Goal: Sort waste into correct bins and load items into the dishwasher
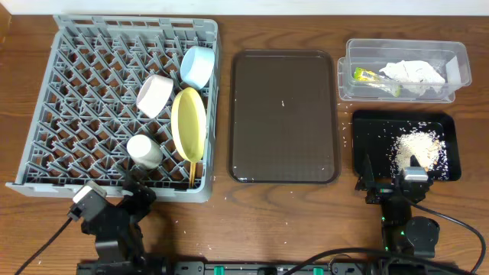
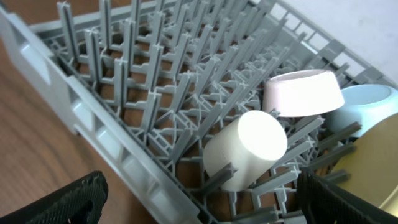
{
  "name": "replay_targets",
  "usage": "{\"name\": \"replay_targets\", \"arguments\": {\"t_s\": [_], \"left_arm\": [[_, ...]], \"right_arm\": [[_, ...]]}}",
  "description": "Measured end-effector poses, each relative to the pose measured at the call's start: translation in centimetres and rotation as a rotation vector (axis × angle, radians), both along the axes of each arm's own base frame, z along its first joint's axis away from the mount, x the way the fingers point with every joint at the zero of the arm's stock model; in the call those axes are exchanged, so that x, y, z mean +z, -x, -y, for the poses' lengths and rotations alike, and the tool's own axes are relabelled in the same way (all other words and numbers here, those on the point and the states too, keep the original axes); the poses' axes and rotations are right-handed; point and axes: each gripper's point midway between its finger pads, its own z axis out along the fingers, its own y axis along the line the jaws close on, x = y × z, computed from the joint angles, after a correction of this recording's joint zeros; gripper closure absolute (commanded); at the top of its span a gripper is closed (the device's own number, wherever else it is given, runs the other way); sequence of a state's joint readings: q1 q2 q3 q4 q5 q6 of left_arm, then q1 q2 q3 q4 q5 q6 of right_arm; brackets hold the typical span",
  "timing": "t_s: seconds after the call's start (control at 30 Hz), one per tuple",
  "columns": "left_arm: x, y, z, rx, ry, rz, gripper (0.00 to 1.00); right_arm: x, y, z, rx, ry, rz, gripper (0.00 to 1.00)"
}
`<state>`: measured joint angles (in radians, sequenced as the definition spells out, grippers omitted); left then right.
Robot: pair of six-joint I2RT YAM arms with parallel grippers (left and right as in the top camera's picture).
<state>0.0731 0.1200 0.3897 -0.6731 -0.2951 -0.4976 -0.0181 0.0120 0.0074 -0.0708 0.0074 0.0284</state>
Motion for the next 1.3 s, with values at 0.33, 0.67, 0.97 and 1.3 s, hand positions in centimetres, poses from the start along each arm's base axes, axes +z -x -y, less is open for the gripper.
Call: {"name": "replay_targets", "arguments": {"t_s": [0.33,0.67,0.97,1.3], "left_arm": [[1.2,-1.5,-0.1,-0.017,-0.047,0.171,0.02],[0.9,-3.9,-0.2,-0.019,-0.068,0.304,0.02],[0.2,-4.6,-0.3,-0.019,-0.073,0.346,0.02],[1.0,-5.4,0.6,-0.081,-0.112,0.414,0.02]], "right_arm": [[0.0,0.0,0.0,0.000,0.000,0.000,0.01],[0.0,0.0,0.0,0.000,0.000,0.000,0.01],[0.0,0.0,0.0,0.000,0.000,0.000,0.01],[0.0,0.0,0.0,0.000,0.000,0.000,0.01]]}}
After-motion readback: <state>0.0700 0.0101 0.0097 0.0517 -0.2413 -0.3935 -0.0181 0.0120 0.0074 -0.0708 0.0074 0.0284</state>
